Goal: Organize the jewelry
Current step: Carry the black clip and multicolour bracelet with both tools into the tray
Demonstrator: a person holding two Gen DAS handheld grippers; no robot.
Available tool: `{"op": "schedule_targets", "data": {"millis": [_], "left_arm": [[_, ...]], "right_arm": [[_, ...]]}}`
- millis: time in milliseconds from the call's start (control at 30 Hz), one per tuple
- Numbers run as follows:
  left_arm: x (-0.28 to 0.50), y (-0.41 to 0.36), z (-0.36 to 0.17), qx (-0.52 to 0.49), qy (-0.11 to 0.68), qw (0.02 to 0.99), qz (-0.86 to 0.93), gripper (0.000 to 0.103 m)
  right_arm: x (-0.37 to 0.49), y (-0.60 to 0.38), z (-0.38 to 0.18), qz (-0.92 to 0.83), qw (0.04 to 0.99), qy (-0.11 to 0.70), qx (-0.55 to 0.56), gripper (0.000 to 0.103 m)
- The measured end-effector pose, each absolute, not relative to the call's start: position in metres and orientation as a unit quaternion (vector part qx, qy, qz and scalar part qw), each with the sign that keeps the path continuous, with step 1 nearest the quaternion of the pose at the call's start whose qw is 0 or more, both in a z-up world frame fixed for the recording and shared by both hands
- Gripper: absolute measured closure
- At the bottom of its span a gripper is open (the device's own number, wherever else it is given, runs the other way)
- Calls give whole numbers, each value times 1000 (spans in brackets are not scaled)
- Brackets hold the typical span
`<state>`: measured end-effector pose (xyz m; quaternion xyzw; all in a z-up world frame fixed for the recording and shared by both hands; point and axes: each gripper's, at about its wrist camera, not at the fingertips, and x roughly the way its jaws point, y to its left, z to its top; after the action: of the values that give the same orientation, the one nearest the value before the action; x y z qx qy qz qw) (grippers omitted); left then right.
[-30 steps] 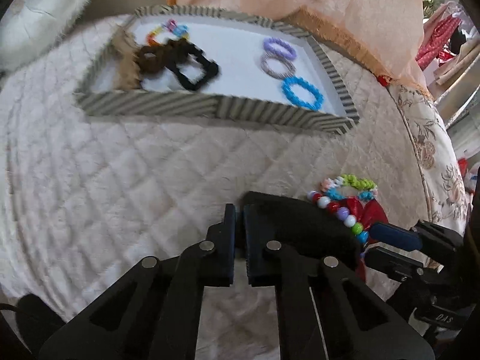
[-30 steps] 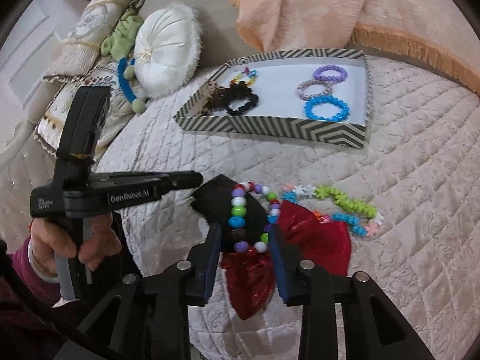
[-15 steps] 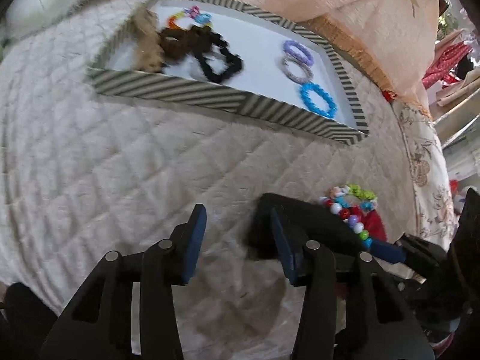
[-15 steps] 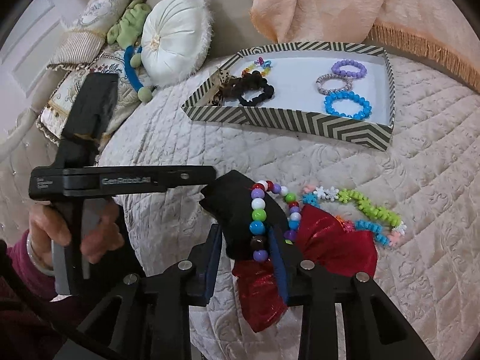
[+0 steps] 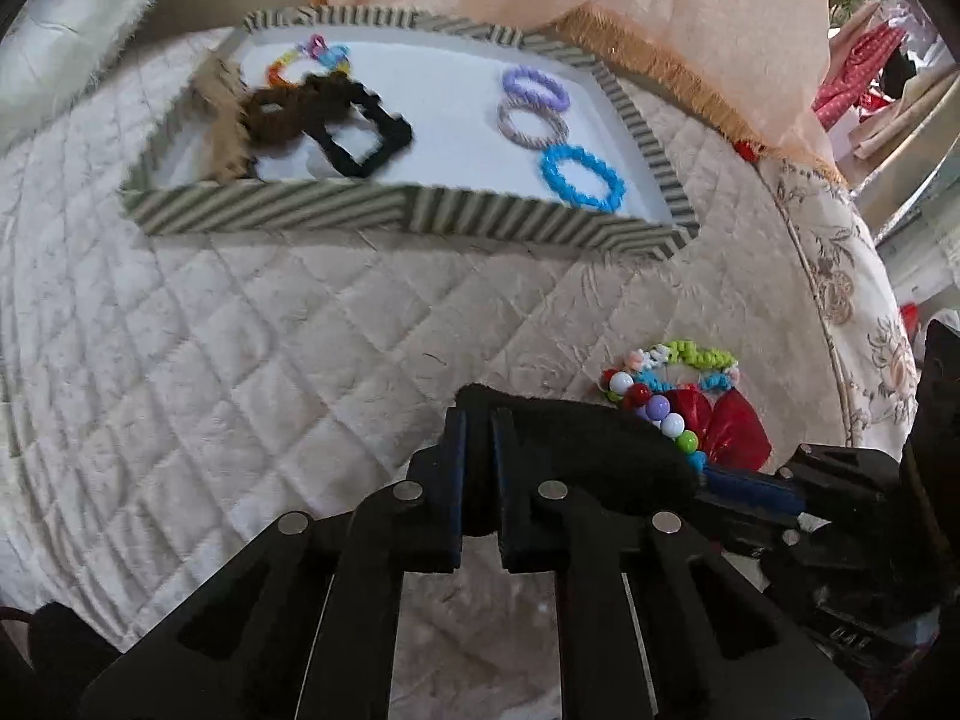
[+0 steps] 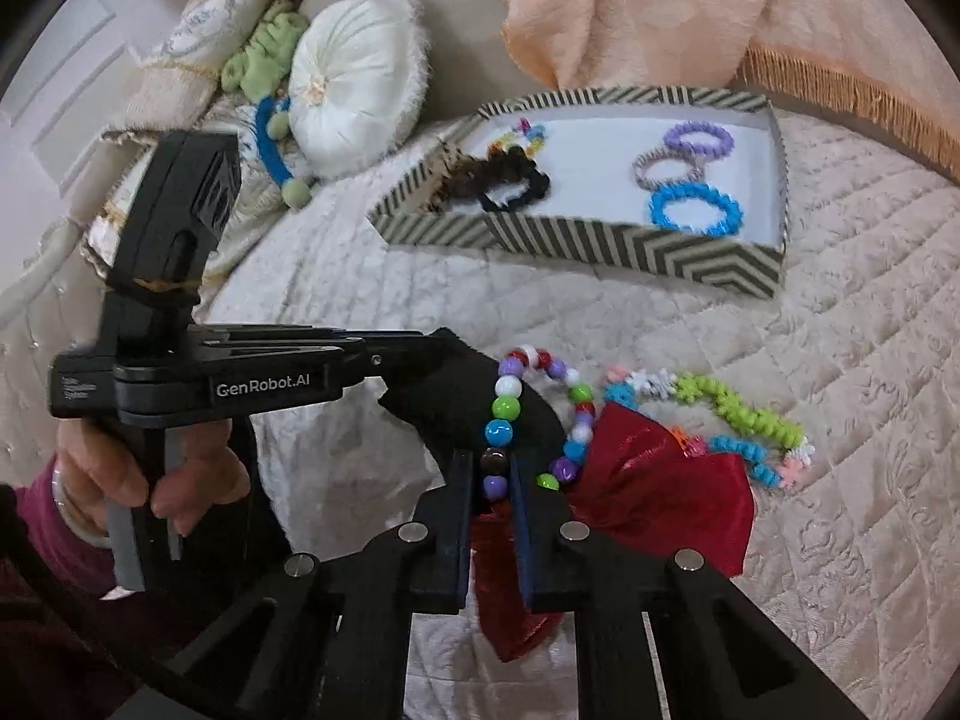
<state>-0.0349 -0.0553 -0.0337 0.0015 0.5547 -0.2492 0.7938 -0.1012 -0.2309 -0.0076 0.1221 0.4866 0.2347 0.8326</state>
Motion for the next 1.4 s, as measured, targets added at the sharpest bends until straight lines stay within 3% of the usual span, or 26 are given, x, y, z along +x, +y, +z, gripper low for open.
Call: {"op": "schedule_targets", "data": {"millis": [500, 867, 1400], "left_arm": [[-3, 14, 30, -31, 495, 849, -184, 96], [36, -27, 62, 9, 452, 874, -181, 96], [121, -99, 56, 25, 446, 873, -195, 97]], "right_arm": [[-79, -239, 46, 247, 854, 423, 178, 93], [-23, -268, 63, 211, 868, 405, 197, 93], [41, -286, 24, 175, 856, 441, 204, 93]]}}
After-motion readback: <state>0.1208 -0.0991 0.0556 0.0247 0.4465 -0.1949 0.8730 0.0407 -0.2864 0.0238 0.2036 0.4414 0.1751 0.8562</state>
